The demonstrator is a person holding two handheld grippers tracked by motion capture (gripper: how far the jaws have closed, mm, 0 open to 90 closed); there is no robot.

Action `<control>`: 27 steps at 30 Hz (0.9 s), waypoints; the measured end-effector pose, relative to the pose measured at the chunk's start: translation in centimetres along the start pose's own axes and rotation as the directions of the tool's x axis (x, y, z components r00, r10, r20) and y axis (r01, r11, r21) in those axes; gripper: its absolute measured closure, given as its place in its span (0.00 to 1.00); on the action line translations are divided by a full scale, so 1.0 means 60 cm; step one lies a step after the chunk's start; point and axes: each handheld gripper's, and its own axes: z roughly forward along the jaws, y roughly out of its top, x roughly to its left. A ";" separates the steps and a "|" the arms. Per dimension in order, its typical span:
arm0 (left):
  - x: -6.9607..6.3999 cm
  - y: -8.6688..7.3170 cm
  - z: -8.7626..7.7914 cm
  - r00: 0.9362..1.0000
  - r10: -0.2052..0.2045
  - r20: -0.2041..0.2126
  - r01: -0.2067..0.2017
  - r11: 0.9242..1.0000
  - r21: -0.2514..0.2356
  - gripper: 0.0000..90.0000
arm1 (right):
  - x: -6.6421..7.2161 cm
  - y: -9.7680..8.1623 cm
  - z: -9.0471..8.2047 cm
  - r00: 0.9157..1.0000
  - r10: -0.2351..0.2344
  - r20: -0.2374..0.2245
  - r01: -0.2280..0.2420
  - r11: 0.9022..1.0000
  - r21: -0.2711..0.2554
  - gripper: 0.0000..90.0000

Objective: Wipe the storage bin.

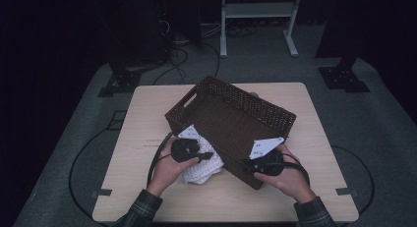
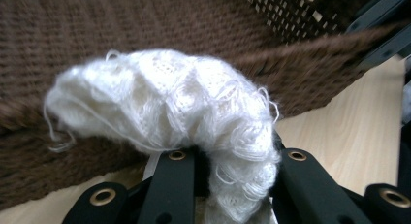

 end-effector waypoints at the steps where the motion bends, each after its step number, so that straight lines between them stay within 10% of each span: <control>1: -0.001 0.003 -0.005 1.000 0.004 0.000 -0.004 1.000 -0.008 0.83 | 0.000 0.001 0.001 1.000 -0.006 0.000 0.006 1.000 0.000 0.85; 27: 0.006 -0.004 -0.004 1.000 -0.003 -0.012 0.003 1.000 0.013 0.83 | 0.007 -0.021 -0.039 0.998 0.036 -0.059 -0.040 0.996 -0.075 0.86</control>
